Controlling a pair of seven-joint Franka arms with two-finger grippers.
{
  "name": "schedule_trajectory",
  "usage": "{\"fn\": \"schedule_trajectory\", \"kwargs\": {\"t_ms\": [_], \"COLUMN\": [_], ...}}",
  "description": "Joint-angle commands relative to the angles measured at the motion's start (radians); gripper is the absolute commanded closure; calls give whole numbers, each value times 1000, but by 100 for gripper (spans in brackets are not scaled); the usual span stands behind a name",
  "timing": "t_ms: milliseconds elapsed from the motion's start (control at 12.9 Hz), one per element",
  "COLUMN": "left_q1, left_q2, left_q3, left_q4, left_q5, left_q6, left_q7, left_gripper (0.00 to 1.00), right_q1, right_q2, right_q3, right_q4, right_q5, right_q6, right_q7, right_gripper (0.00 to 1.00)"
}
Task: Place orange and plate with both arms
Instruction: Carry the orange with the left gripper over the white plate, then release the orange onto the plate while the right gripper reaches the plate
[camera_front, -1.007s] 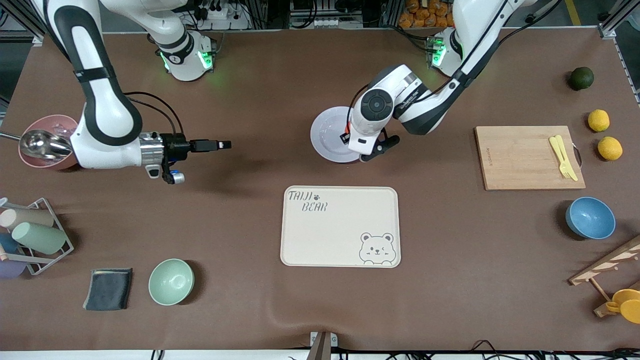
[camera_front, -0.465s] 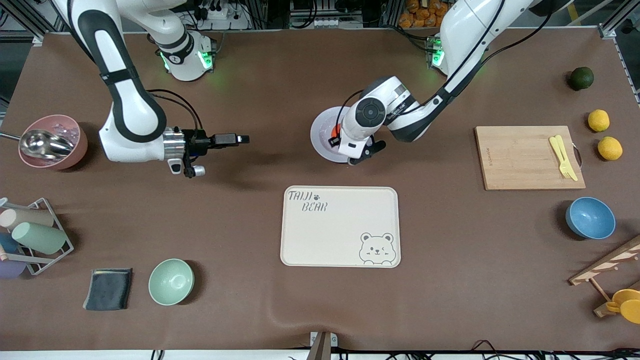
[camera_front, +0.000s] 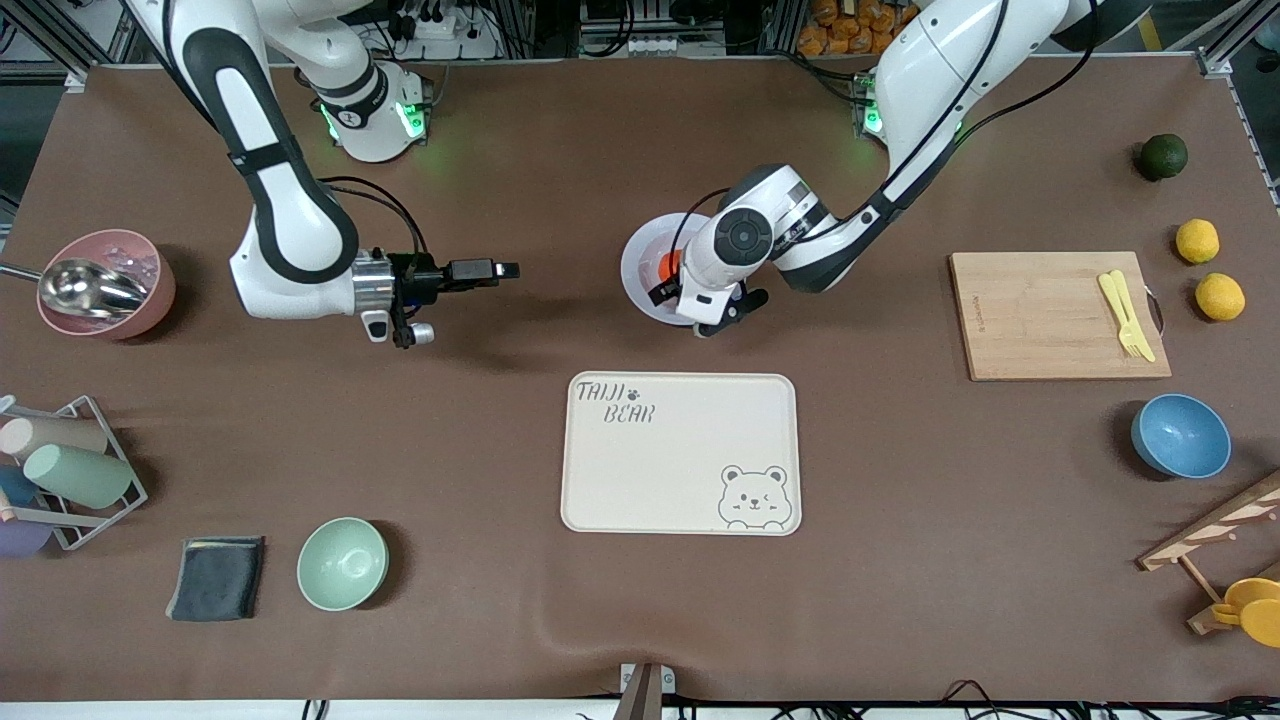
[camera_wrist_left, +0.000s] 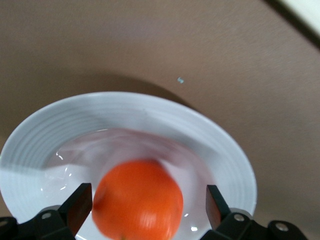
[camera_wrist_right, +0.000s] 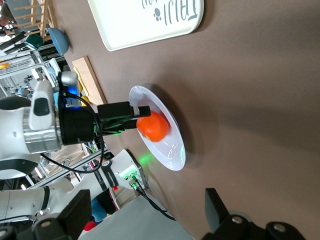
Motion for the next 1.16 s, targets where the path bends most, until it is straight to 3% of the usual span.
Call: {"fn": "schedule_trajectory", "kwargs": {"t_ms": [0, 310, 620, 775, 930, 1007, 1085], "left_q1": [19, 117, 240, 310, 355, 349, 305], "left_q2": [-103, -296, -329, -336, -361, -422, -463], "left_q3": [6, 3, 5, 0, 1, 30, 105], "left_q4": [1, 65, 374, 482, 527, 522, 507], "left_q5": [26, 26, 26, 27, 24, 11, 10], "left_q6": [-7, -124, -541, -660, -720, -720, -720], "left_q7": [-21, 37, 353, 457, 549, 653, 751], "left_gripper": [0, 0, 0, 0, 0, 0, 0], "right_q1": [21, 118, 184, 224, 273, 285, 299], "right_q2": [8, 40, 127, 167, 178, 179, 186], "right_q3": [-7, -7, -7, -7, -7, -7, -7], "right_q4": [-32, -38, -35, -35, -32, -30, -30], "right_q5": [70, 195, 350, 429, 492, 500, 529], "right_q6": [9, 65, 93, 93, 125, 148, 153], "right_q7": [-68, -105, -214, -281, -284, -295, -315], "right_gripper": [0, 0, 0, 0, 4, 10, 16]}}
